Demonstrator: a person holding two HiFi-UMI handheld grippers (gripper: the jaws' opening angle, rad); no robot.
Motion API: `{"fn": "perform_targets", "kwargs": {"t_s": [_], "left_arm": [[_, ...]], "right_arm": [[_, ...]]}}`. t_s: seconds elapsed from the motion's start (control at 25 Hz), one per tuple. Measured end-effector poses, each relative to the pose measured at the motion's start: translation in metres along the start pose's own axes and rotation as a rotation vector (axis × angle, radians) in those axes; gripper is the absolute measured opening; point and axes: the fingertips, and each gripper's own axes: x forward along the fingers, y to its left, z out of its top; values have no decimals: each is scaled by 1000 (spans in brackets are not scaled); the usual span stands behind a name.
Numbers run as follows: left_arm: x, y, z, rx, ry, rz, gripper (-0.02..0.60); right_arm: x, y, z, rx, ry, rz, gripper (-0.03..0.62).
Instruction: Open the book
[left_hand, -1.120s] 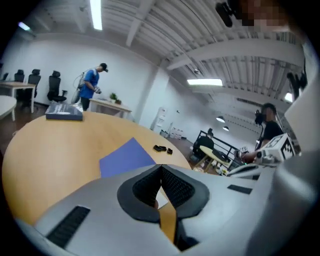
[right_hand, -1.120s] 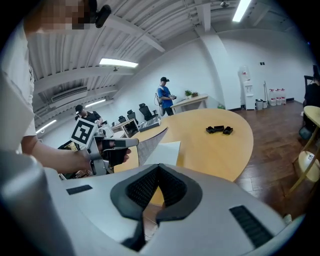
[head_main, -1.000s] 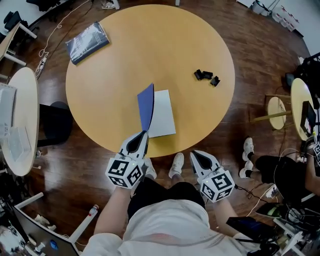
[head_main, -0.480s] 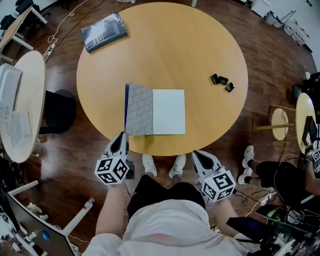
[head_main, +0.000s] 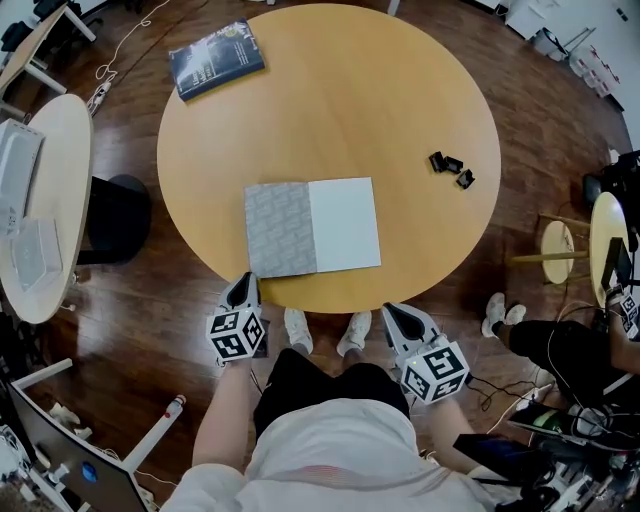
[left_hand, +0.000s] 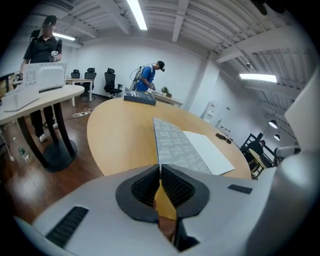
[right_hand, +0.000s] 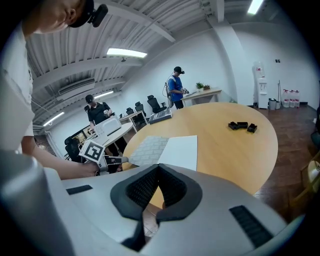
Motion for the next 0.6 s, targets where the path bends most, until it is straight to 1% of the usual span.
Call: {"fn": "perform_targets", "kwargs": {"t_s": [0.16,0.36,0.48,0.6], "left_arm": [[5,2,-4,17,38,-3,16],[8,9,-10,-25,77,-7,17],[1,12,-10,-46,67,3,17],[-13,14,-1,-58,20,4,17]], "right_arm": [[2,2,-3,0,12,3,-5],[3,3,-1,0,8,2,-5],[3,3,-1,-2,7,0,-5],[3,4,2,-6,1,1,-5]]}}
